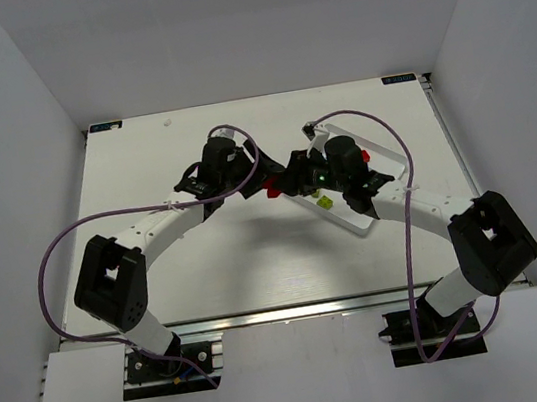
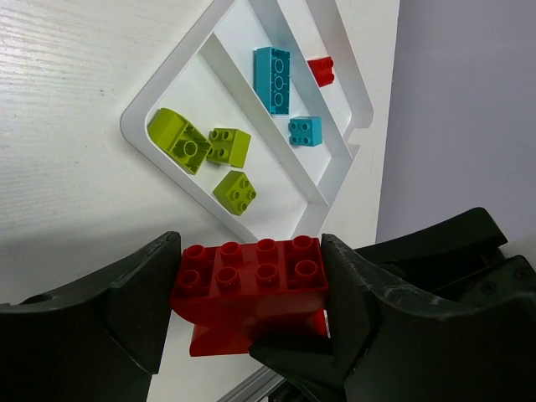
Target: Sort the legos into containers by color
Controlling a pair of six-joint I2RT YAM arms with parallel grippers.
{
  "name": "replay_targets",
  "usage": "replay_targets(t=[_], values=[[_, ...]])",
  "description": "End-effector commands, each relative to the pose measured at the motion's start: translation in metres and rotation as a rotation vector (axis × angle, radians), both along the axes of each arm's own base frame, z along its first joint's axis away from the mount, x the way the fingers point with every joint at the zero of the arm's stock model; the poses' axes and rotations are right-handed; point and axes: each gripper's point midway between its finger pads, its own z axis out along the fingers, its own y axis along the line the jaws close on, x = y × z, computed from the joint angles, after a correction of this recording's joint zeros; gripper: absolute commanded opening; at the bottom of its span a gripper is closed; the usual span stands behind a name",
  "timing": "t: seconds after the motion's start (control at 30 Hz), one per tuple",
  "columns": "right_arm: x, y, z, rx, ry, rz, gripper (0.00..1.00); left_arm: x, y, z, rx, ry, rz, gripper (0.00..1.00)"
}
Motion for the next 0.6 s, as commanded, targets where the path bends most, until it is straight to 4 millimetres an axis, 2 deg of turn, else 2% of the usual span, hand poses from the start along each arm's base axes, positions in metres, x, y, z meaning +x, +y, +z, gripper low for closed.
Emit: replay_targets(t=[0.0, 0.1, 0.3, 0.57], values=[[0.0013, 0.0044, 0.0049, 0.002, -0.015, 0.020, 0.49, 0.0078, -0.0013, 0.0288, -0.016, -0.068, 0.010, 0.22], [0.0015, 0.0039, 0.0039, 0.000, -0.014, 0.021, 0.54, 0.0087, -0.0016, 0.0308, -0.017, -0.073, 0.011, 0.22], [0.0007, 0.0055, 0.0013, 0.002, 0.004, 0.030, 0.56, 0.0087, -0.0015, 0.0319, -0.016, -0.076, 0.010, 0.22], [0.0013, 0.0049, 0.0047, 0.014, -0.014, 0.023, 0.44, 0.0072, -0.0015, 0.0315, -0.021, -0.076, 0.007, 0.22]])
